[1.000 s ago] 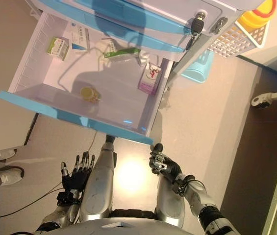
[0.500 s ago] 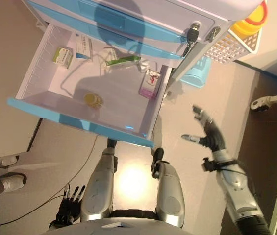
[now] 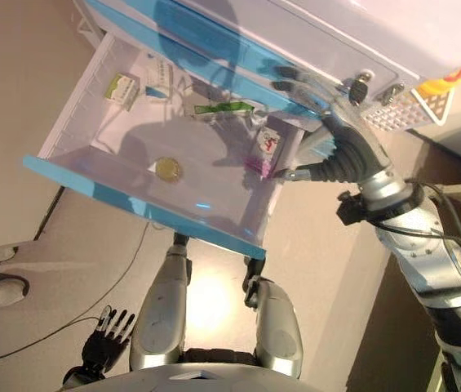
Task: Open the drawer and pick up the medicine
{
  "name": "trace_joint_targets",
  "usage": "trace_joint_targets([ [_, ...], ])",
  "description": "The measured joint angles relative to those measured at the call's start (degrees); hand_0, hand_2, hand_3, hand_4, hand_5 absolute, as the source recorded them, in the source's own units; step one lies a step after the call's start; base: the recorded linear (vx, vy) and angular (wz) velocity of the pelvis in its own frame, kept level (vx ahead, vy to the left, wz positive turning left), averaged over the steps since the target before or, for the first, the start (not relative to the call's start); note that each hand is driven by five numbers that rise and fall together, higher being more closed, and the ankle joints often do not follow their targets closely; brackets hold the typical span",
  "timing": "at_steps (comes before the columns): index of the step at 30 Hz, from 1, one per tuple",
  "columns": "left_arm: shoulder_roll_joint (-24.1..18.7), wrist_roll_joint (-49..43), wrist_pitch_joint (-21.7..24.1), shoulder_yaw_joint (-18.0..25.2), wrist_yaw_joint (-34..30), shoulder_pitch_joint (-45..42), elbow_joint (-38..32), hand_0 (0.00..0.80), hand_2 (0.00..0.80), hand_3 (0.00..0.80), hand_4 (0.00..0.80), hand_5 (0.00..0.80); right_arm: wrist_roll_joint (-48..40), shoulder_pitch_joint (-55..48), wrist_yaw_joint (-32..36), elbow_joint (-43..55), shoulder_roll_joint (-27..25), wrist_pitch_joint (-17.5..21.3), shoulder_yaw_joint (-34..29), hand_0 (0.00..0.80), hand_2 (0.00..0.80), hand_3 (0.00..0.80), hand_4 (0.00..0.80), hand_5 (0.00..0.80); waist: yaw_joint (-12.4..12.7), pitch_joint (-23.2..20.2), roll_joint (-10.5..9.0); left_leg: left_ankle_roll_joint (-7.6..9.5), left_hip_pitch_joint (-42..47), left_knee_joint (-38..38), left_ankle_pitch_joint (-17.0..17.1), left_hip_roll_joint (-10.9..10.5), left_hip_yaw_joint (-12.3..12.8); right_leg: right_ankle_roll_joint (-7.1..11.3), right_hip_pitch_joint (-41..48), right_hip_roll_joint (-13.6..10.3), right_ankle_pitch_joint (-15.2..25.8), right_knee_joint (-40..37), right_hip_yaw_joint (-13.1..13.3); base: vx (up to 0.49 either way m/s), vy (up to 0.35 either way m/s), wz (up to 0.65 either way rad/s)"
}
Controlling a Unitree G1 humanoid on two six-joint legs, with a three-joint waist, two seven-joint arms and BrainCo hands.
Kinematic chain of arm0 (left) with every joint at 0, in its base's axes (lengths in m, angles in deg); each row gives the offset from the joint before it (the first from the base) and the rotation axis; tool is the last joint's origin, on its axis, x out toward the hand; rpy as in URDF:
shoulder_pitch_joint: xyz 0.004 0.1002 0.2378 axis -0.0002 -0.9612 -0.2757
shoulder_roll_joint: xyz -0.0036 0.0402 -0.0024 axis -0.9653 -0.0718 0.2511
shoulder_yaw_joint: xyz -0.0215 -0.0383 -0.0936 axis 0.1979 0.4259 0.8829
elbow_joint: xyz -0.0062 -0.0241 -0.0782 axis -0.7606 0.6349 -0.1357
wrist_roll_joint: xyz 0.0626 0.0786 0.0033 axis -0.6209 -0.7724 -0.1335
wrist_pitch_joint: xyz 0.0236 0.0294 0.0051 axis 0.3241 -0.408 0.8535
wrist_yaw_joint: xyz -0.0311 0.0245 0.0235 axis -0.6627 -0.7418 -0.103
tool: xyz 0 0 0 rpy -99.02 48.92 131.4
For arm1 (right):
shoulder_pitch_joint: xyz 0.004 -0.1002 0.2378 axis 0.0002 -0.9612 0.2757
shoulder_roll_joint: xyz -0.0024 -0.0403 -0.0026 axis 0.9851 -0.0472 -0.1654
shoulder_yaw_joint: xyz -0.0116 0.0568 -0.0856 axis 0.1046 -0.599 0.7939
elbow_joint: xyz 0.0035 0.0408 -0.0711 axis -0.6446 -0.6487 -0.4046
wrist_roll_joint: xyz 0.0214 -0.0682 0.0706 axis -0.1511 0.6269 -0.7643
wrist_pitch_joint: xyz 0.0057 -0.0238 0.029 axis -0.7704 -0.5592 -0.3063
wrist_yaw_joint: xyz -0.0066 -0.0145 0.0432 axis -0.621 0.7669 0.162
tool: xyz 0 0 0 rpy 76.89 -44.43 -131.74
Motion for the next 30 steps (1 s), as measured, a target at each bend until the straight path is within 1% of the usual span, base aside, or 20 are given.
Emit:
trace_joint_targets([
  [3,-0.9,-1.4,1.7,-0.7,0.1,0.4,0.0,0.000,0.000,0.000,0.000,0.000,-1.6,3.2,2.8,-0.2,0.2,-3.7,4.6,0.000,0.000,0.000,0.000,0.000,0.6,0.0,0.00,0.14,-1.4,0.7,-0.1,0.0,-0.5,0.04,0.3,0.2,0.4,-1.1,-1.2,0.017,-0.015,0.19],
  [6,-1.8,-3.7,2.9,-1.8,0.4,1.0,0.0,0.000,0.000,0.000,0.000,0.000,-2.1,5.8,5.7,-0.8,0.9,-7.1,9.4,0.000,0.000,0.000,0.000,0.000,2.3,0.0,-0.01,0.11,-1.3,0.8,-0.3,-0.1,-0.7,0.07,1.0,0.4,0.4,-1.8,-1.5,0.018,-0.018,0.10],
  [9,-2.6,-5.4,3.9,-3.0,0.8,1.4,0.0,0.000,0.000,0.000,0.000,0.000,-1.9,9.5,7.1,-3.9,4.8,-10.4,15.1,0.000,0.000,0.000,0.000,0.000,3.2,0.0,-0.05,0.09,-1.3,0.8,-0.3,-0.1,-1.2,0.05,1.8,0.5,0.4,-2.4,-2.6,0.010,-0.013,0.13],
  [12,-2.9,-5.4,4.1,-3.6,0.9,1.8,0.1,0.000,0.000,0.000,0.000,0.000,-0.7,12.3,7.6,-8.5,8.0,-13.3,20.3,0.000,0.000,0.000,0.000,0.000,4.8,-0.1,-0.11,0.03,-1.7,0.8,-0.3,-0.2,-1.4,0.05,1.8,0.6,0.4,-3.0,-2.7,0.003,-0.005,0.05],
  [14,-3.1,-5.5,4.2,-4.2,1.1,2.0,0.1,0.000,0.000,0.000,0.000,0.000,0.6,14.0,7.6,-12.0,10.3,-14.9,23.2,0.000,0.000,0.000,0.000,0.000,5.3,-0.1,-0.11,0.06,-2.4,0.8,-0.3,-0.3,-1.9,0.06,1.6,0.8,0.4,-3.3,-2.9,0.002,0.001,0.13],
  [16,-3.3,-5.6,4.2,-5.0,1.2,2.4,0.1,0.000,0.000,0.000,0.000,0.000,2.1,14.9,7.5,-15.7,12.1,-15.9,25.4,0.000,0.000,0.000,0.000,0.000,6.3,-0.1,-0.11,0.07,-2.6,0.8,-0.3,-0.5,-2.3,0.06,1.8,0.7,0.4,-3.4,-3.5,0.006,0.005,0.13],
  [19,-4.2,-6.5,4.2,-6.2,1.3,2.7,-0.1,0.000,0.000,0.000,0.000,0.000,4.6,16.8,6.6,-21.1,15.1,-17.6,27.8,0.000,0.000,0.000,0.000,0.000,6.9,-0.1,-0.11,-0.09,-2.9,0.7,-0.2,-1.0,-3.6,0.07,2.3,0.8,0.4,-4.2,-4.5,0.005,0.003,0.18],
  [22,-4.4,-7.5,4.2,-6.4,1.3,3.0,0.0,0.000,0.000,0.000,0.000,0.000,6.6,18.4,5.4,-25.6,16.6,-17.9,30.0,0.000,0.000,0.000,0.000,0.000,7.7,-0.1,-0.11,-0.09,-3.1,0.6,-0.2,-1.3,-3.8,0.09,2.3,0.6,0.4,-4.4,-4.7,-0.002,0.001,0.06],
  [24,-4.9,-7.6,4.1,-7.3,1.7,3.3,0.0,0.000,0.000,0.000,0.000,0.000,7.2,19.3,3.9,-28.7,18.1,-17.9,30.7,0.000,0.000,0.000,0.000,0.000,8.1,-0.1,-0.11,-0.09,-3.1,0.6,-0.2,-1.4,-4.2,0.10,2.7,0.7,0.4,-4.7,-5.4,0.002,0.003,0.10],
  [30,-4.9,-7.6,3.9,-7.9,2.2,5.0,0.0,0.000,0.000,0.000,0.000,0.000,10.4,20.6,0.7,-36.2,20.8,-18.1,32.8,0.000,0.000,0.000,0.000,0.000,9.4,-0.1,-0.09,-0.14,-3.2,-0.1,0.0,-1.7,-4.5,0.10,2.8,0.5,0.4,-5.3,-5.7,-0.003,0.012,0.04],
])
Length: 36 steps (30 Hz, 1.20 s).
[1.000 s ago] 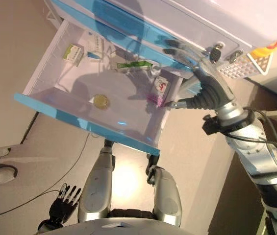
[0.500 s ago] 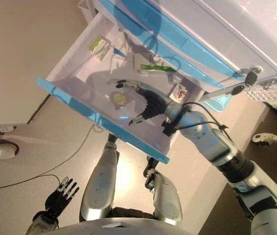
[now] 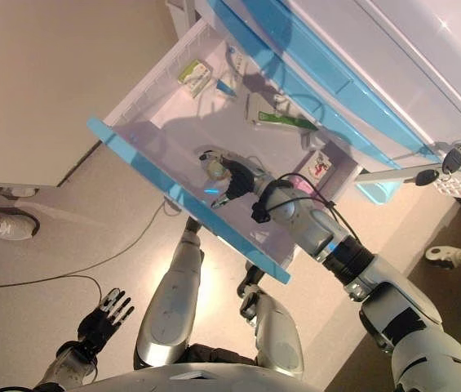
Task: Open the drawer and pick up the medicine
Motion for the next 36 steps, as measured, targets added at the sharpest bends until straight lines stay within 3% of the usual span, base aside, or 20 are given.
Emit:
trace_joint_targets([
  [15,0.2,-0.1,-0.1,-0.5,0.3,1.0,-0.4,0.000,0.000,0.000,0.000,0.000,2.8,0.3,-6.2,-7.0,2.2,-0.9,0.5,0.000,0.000,0.000,0.000,0.000,0.2,0.1,0.19,-0.04,-0.3,-0.6,0.1,-0.5,-0.5,0.19,0.0,-0.2,-0.1,-0.5,-0.3,0.000,0.001,0.02],
  [16,0.2,-0.1,-0.1,-0.5,0.3,1.0,-0.6,0.000,0.000,0.000,0.000,0.000,2.8,0.3,-6.4,-7.1,2.3,-0.9,0.5,0.085,0.085,0.085,0.085,0.085,0.2,0.1,0.20,-0.04,-0.3,-0.6,0.1,-0.5,-0.5,0.19,-0.1,-0.3,-0.1,-0.5,-0.3,0.000,0.000,0.00],
  [17,0.2,-0.1,-0.1,-0.5,0.3,1.1,-0.7,0.000,0.000,0.000,0.000,0.000,2.8,0.3,-6.5,-7.2,2.4,-0.9,0.5,0.229,0.229,0.229,0.229,0.229,0.2,0.1,0.20,-0.05,-0.3,-0.6,0.1,-0.5,-0.5,0.19,-0.1,-0.3,-0.1,-0.5,-0.3,0.000,0.000,0.00],
  [18,0.2,-0.1,-0.1,-0.5,0.3,1.1,-0.7,0.000,0.000,0.000,0.000,0.000,2.8,0.3,-6.7,-7.2,2.5,-0.9,0.5,0.527,0.527,0.527,0.527,0.527,0.1,0.1,0.22,-0.05,-0.3,-0.7,0.1,-0.5,-0.5,0.19,-0.1,-0.3,-0.1,-0.5,-0.3,0.000,0.000,0.00],
  [19,0.2,-0.1,-0.1,-0.5,0.3,1.1,-0.7,0.000,0.000,0.000,0.000,0.000,2.8,0.3,-7.0,-7.3,2.6,-0.9,0.3,0.756,0.756,0.756,0.756,0.756,0.1,0.1,0.25,-0.05,-0.3,-0.7,0.1,-0.5,-0.5,0.19,-0.1,-0.3,-0.1,-0.5,-0.3,0.000,0.000,0.00],
  [20,0.3,-0.1,-0.1,-0.5,0.3,1.1,-0.7,0.000,0.000,0.000,0.000,0.000,2.8,0.3,-7.0,-7.4,2.6,-0.8,0.3,0.800,0.800,0.800,0.800,0.800,0.2,0.1,0.25,-0.06,-0.3,-0.8,0.1,-0.5,-0.5,0.19,-0.1,-0.3,-0.1,-0.5,-0.3,0.000,0.000,0.00],
  [36,1.4,-0.1,-0.1,-0.6,1.3,1.1,-0.9,0.000,0.000,0.000,0.000,0.000,2.5,-0.2,-7.0,-7.6,3.0,1.3,0.3,0.800,0.800,0.800,0.800,0.800,0.1,0.2,0.43,-0.09,-0.1,-1.0,0.1,-0.5,-0.4,0.20,0.0,-0.3,-0.1,-0.8,-0.2,0.000,0.000,0.00],
])
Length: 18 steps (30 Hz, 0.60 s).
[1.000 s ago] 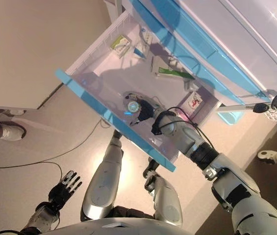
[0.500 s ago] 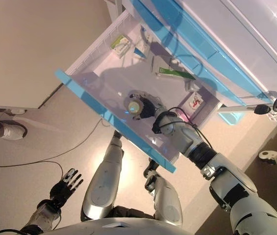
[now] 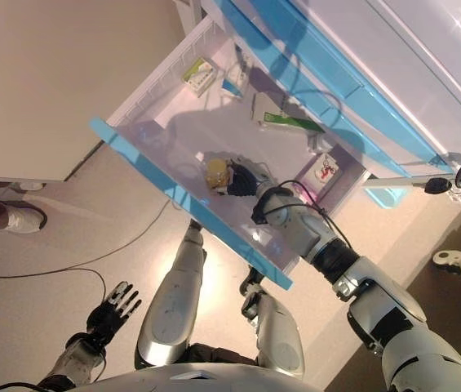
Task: Open the drawer and pick up the medicine
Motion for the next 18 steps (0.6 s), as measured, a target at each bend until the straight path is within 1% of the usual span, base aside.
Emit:
trace_joint_targets([
  [5,0.0,0.0,0.0,-0.3,0.2,0.0,-0.2,0.000,0.000,0.000,0.000,0.000,-0.1,-0.1,-0.1,0.7,-0.3,1.4,0.0,0.800,0.800,0.800,0.800,0.800,-0.1,0.0,0.01,0.00,0.2,0.0,0.0,0.0,0.1,0.00,0.1,0.0,0.0,0.0,0.1,0.000,0.000,0.00],
  [8,0.1,0.0,0.0,-0.4,0.2,0.0,-0.1,0.000,0.000,0.000,0.000,0.000,-0.2,-0.4,0.0,5.7,-1.9,2.2,-0.1,0.800,0.800,0.800,0.800,0.800,-0.2,0.0,0.01,0.00,0.5,0.0,0.0,0.1,0.2,0.00,0.3,0.0,0.0,0.0,0.2,-0.010,-0.032,-0.01],
  [10,0.4,-0.1,0.1,-0.4,0.7,0.0,-0.2,0.000,0.000,0.000,0.000,0.000,-0.2,-0.8,1.0,12.3,-3.9,2.8,-0.7,0.800,0.800,0.800,0.800,0.800,-0.3,0.0,0.06,0.00,1.3,0.0,0.0,0.1,0.4,0.01,1.1,0.0,0.0,-0.1,0.3,-0.008,-0.059,-0.03],
  [11,0.6,-0.3,0.1,-0.4,1.0,0.0,-0.2,0.000,0.000,0.000,0.000,0.000,-0.2,-0.8,1.3,15.1,-4.4,3.7,-1.2,0.800,0.800,0.800,0.800,0.800,-0.3,0.0,0.06,0.00,1.9,-0.1,0.0,0.1,0.6,0.01,1.6,-0.1,0.0,-0.1,0.5,0.004,-0.056,-0.06],
  [13,1.0,-1.1,0.2,-0.4,1.2,0.1,0.0,0.000,0.000,0.000,0.000,0.000,-1.0,-1.1,3.5,23.7,-5.3,3.8,-3.7,0.800,0.800,0.800,0.800,0.800,-0.8,0.1,0.10,-0.04,3.8,-0.6,0.0,0.2,1.0,0.01,3.2,-0.1,0.0,-0.3,0.8,-0.001,-0.049,-0.09],
  [15,1.3,-2.1,0.4,-0.4,1.2,0.0,0.0,0.000,0.000,0.000,0.000,0.000,-2.0,-0.9,4.9,29.2,-6.0,4.9,-6.2,0.800,0.800,0.800,0.800,0.800,-0.7,0.1,0.09,-0.05,6.7,-1.5,0.0,0.3,1.9,0.01,4.9,-0.3,0.0,-0.6,1.8,0.006,-0.039,-0.20],
  [18,1.7,-2.3,0.9,-0.1,1.3,0.0,0.4,0.000,0.000,0.000,0.000,0.000,-2.6,-0.4,6.9,37.2,-9.5,6.4,-10.5,0.800,0.800,0.800,0.800,0.800,-1.4,0.0,0.00,-0.45,10.5,-2.8,-0.5,0.4,2.8,0.20,8.1,-0.4,0.2,-1.6,2.6,0.061,-0.027,-0.16],
])
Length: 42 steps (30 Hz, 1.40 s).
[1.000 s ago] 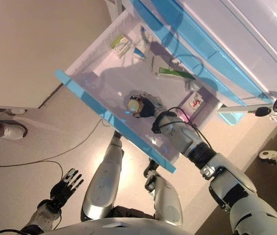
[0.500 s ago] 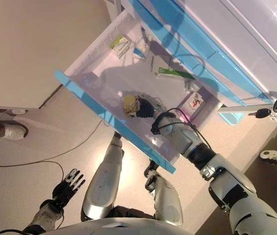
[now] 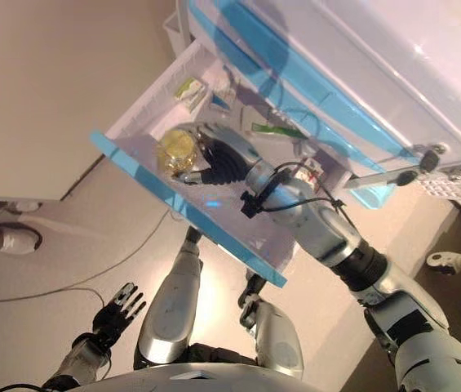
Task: Open the drawer and pick up the medicine
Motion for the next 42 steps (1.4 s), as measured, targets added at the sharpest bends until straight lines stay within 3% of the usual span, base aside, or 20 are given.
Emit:
trace_joint_targets([
  [3,1.2,-1.5,0.2,1.1,0.9,-0.2,0.0,0.000,0.000,0.000,0.000,0.000,-3.3,1.4,1.7,5.1,-2.4,0.7,-3.7,0.800,0.800,0.800,0.800,0.800,-0.7,-0.1,-0.11,0.10,1.1,-0.5,0.0,0.3,1.2,0.04,0.3,0.0,0.3,-0.1,1.2,0.066,-0.012,-0.20],
  [8,3.0,-4.2,-1.1,4.0,1.8,-0.5,0.8,0.000,0.000,0.000,0.000,0.000,-14.0,3.7,4.5,9.8,-7.1,-1.8,-7.0,0.800,0.800,0.800,0.800,0.800,-2.1,-1.8,-0.21,0.87,3.4,-1.9,0.5,0.0,2.8,0.29,2.0,-0.5,1.2,-1.7,2.5,0.079,0.026,-0.13],
  [17,6.3,-8.0,-3.5,5.4,3.7,-4.8,5.6,0.000,0.000,0.000,0.000,0.000,-33.5,7.0,0.2,5.1,-7.2,-9.8,-12.1,0.800,0.800,0.800,0.800,0.800,-5.4,-16.5,-0.04,0.63,10.0,-6.4,0.2,-0.3,4.4,0.50,7.8,-0.7,1.3,-5.9,2.8,0.134,0.039,-0.07],
  [22,6.8,-8.9,-4.9,6.7,3.8,-6.5,9.6,0.000,0.000,0.000,0.000,0.000,-37.4,11.2,-8.8,-4.9,-7.5,-13.0,-14.4,0.800,0.800,0.800,0.800,0.800,-6.9,-21.6,0.62,0.57,11.8,-7.6,0.1,-0.2,4.7,0.47,9.0,-0.8,1.3,-6.5,3.0,0.092,0.048,-0.03],
  [29,6.5,-10.1,-6.6,9.2,4.7,-8.2,10.1,0.000,0.000,0.000,0.000,0.000,-37.6,18.6,-19.9,-27.4,-10.3,-16.8,-14.5,0.800,0.800,0.800,0.800,0.800,-6.1,-23.2,1.18,0.65,12.7,-8.5,0.9,-0.5,4.1,0.52,10.0,-0.9,1.3,-6.6,2.3,0.058,0.052,0.04],
  [35,6.1,-11.1,-8.7,9.1,6.0,-8.0,10.1,0.000,0.000,0.000,0.000,0.000,-37.5,26.0,-18.8,-49.4,-13.2,-20.6,-10.2,0.800,0.800,0.800,0.800,0.800,-5.0,-23.5,2.05,0.71,13.4,-9.5,1.8,-0.8,3.2,0.54,11.1,-0.9,1.3,-7.2,1.2,0.034,0.039,0.08],
  [42,5.8,-11.1,-9.8,8.6,6.2,-7.9,10.0,0.000,0.000,0.000,0.000,0.000,-37.6,27.0,-13.2,-66.5,-10.2,-21.2,-4.4,0.800,0.800,0.800,0.800,0.800,-3.3,-23.3,3.15,0.51,13.9,-9.6,1.9,-0.9,1.9,0.53,12.0,-0.7,1.3,-7.6,0.3,0.005,0.025,0.06],
])
